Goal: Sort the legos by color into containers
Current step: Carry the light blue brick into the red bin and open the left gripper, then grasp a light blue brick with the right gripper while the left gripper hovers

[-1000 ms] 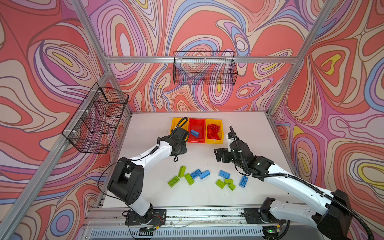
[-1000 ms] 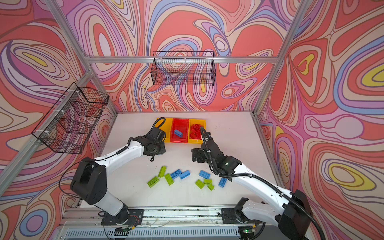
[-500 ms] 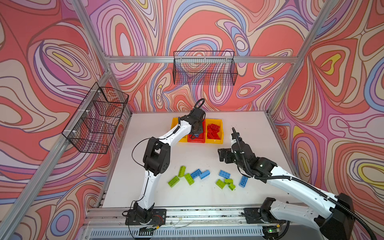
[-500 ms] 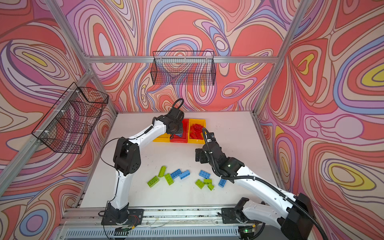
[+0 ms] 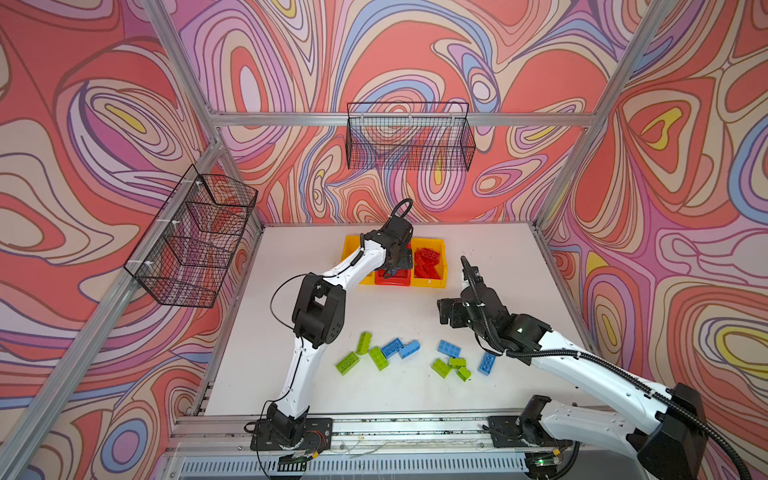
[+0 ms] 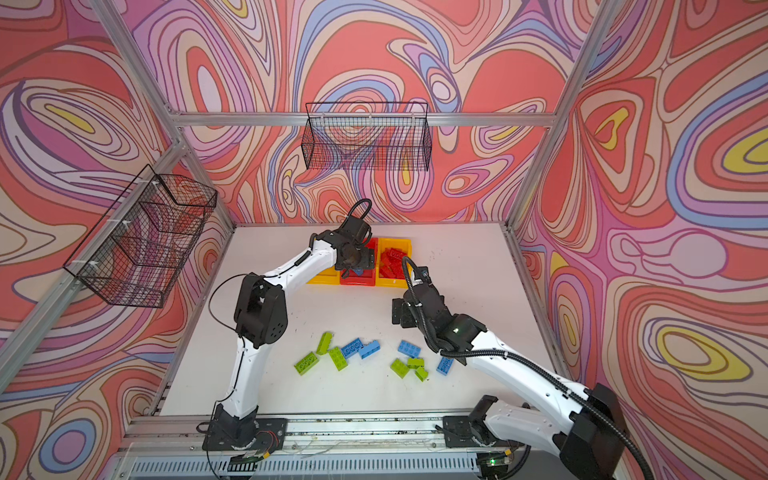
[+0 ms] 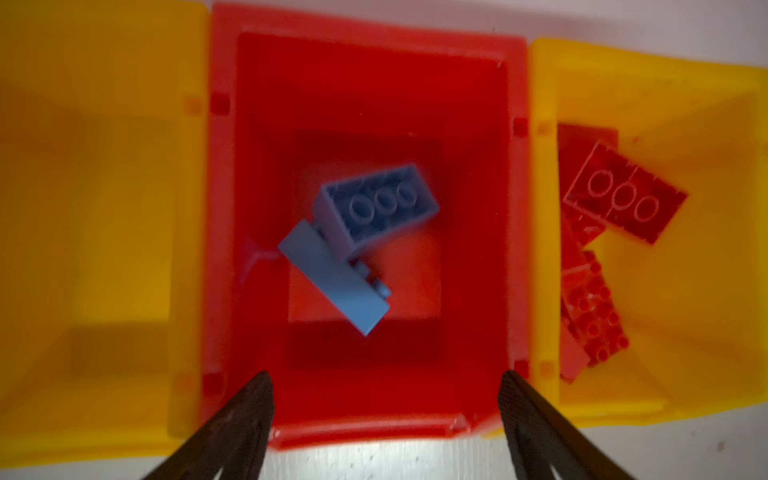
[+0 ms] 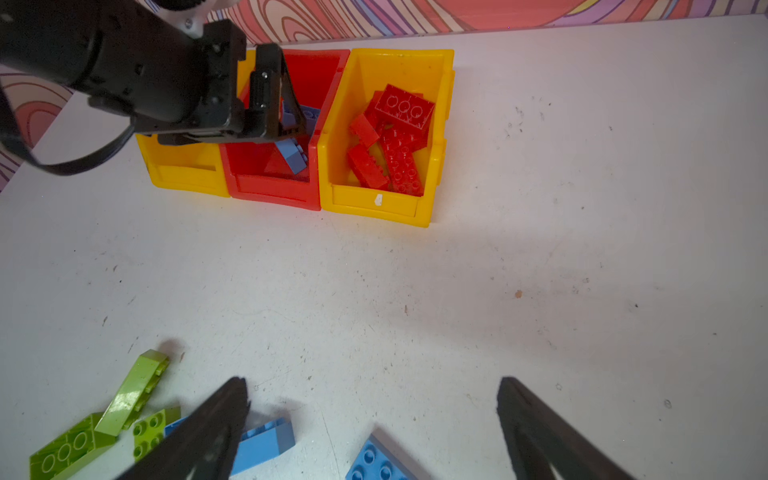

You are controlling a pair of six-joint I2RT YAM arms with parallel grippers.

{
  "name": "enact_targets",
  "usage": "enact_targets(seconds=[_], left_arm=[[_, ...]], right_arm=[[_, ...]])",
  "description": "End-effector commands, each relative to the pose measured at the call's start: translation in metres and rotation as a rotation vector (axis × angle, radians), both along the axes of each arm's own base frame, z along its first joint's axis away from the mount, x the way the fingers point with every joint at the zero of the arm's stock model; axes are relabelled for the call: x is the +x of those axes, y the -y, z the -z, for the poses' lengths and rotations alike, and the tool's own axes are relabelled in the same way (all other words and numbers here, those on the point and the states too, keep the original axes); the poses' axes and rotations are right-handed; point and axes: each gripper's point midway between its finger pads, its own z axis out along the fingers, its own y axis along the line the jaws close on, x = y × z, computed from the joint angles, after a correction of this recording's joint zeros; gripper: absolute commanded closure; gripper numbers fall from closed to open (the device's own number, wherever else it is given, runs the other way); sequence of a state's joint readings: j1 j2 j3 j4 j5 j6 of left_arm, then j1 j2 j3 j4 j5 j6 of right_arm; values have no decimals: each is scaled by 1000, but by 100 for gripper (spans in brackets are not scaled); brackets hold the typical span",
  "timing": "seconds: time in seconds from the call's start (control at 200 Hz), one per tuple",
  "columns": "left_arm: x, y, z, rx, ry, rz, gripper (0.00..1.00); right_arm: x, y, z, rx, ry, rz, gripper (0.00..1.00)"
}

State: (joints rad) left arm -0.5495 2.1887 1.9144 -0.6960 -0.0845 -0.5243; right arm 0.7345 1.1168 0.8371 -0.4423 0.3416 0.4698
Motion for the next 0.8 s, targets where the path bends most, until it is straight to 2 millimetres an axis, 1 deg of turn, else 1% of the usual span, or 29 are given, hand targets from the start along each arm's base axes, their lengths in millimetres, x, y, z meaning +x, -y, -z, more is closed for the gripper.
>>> enact_targets(seconds=[0.0,0.055,0.075,0.105,0.11,0.145,0.16,0.185,0.195,0.245,0.27,0.28,0.3,0.305,0.361,0.406,0.446,0.481,0.551,0.636,0.726,0.796], left_arm=[[-17,-3,-54,-92,121,12,12],[-33,-12,-57,-111,133,2,12],[-39,-16,-54,-110,130,-2,11],[-47,-23,-58,-120,144,-12,12],[-49,-24,-55,-116,137,-14,12],[-62,-33,-53,-117,138,-25,11],[-67,-37,-49,-113,133,-34,11],[-76,-45,-50,-112,139,-45,11],[-81,-48,-44,-106,129,-48,11],[-99,-62,-39,-102,130,-68,10],[-110,-71,-33,-90,123,-78,10],[-113,-73,-33,-92,125,-81,10],[-122,-80,-26,-79,116,-90,9],[-123,-82,-28,-81,121,-92,9],[-144,-99,-18,-60,108,-113,8],[-161,-113,-11,-45,101,-131,6],[-174,-122,-5,-40,94,-145,1],[-185,-130,-2,-41,93,-152,0],[-203,-141,4,-47,93,-163,0],[-218,-153,5,-53,107,-183,0],[-229,-162,5,-64,126,-198,0],[-234,-166,4,-76,142,-206,0]], right_arm=[[-1,-12,7,18,-54,-26,2],[-2,-17,15,21,-82,-43,2],[-3,-20,18,24,-92,-49,2],[-3,-24,21,27,-107,-62,2],[-3,-24,22,27,-109,-63,3],[-4,-29,26,34,-125,-76,3],[-4,-31,27,36,-129,-81,3],[-5,-34,30,34,-140,-89,3],[-5,-36,31,34,-143,-92,3],[-7,-44,35,25,-156,-109,3],[-9,-47,38,17,-165,-115,3],[-9,-48,39,13,-170,-119,3],[-11,-51,41,4,-176,-127,3],[-11,-51,42,1,-178,-129,3],[-18,-62,48,-21,-196,-159,3],[-23,-69,55,-38,-213,-184,3],[-28,-77,63,-55,-232,-206,3],[-33,-82,70,-69,-249,-221,3],[-44,-94,85,-103,-284,-259,3],[-57,-106,103,-136,-325,-295,2],[-67,-114,115,-156,-351,-311,3],[-70,-118,120,-155,-363,-314,3]])
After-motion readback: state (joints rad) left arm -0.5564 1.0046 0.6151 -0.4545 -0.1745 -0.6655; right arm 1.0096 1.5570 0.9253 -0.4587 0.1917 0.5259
